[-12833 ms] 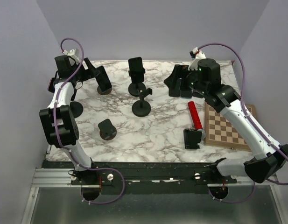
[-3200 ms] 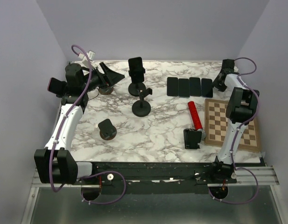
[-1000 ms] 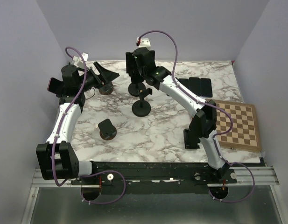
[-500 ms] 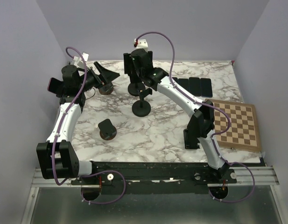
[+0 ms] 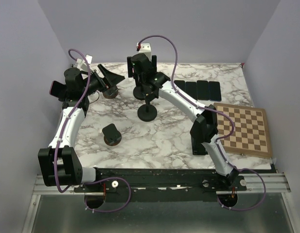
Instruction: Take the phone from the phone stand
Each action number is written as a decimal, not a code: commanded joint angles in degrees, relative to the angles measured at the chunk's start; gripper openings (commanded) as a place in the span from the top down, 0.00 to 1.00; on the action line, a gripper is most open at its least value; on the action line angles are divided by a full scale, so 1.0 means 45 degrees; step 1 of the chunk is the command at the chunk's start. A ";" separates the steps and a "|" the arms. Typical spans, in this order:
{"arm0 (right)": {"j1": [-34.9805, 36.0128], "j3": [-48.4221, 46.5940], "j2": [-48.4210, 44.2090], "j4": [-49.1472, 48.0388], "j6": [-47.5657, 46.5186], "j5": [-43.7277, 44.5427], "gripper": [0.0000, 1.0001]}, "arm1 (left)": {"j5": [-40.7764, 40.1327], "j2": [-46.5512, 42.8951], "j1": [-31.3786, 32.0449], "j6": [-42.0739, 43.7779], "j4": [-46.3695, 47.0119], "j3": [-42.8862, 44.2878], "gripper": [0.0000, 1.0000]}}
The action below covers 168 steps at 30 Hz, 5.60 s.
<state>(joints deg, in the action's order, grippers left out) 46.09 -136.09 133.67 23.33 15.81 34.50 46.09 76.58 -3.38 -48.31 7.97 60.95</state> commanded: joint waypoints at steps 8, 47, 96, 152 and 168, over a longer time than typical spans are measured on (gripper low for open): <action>0.0345 -0.1202 0.1076 -0.0045 -0.1044 0.1927 0.14 | 0.0460 -0.0142 -0.0070 -0.0163 0.0601 -0.0197 0.07; -0.1662 -0.0148 -0.0390 0.0641 -0.0644 -0.6485 0.99 | -0.2767 0.4812 0.2157 0.4065 0.4637 0.0764 0.40; -0.1898 0.0907 -0.0483 -0.0024 -0.2032 -0.5736 0.99 | -0.0472 0.5991 0.1375 0.1836 0.6159 0.1599 1.00; -0.4451 0.4161 -0.2556 0.0407 0.1528 -0.5380 0.99 | -0.1180 0.5609 0.1610 0.2830 0.0814 0.3155 0.68; -0.4577 0.1746 0.1399 0.1985 0.1268 -0.5569 0.99 | -0.4067 0.1595 0.1551 0.3135 -0.2771 0.3222 0.09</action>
<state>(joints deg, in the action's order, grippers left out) 25.47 -122.61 137.25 30.24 22.20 9.39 35.03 90.87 3.81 -35.99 3.84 73.49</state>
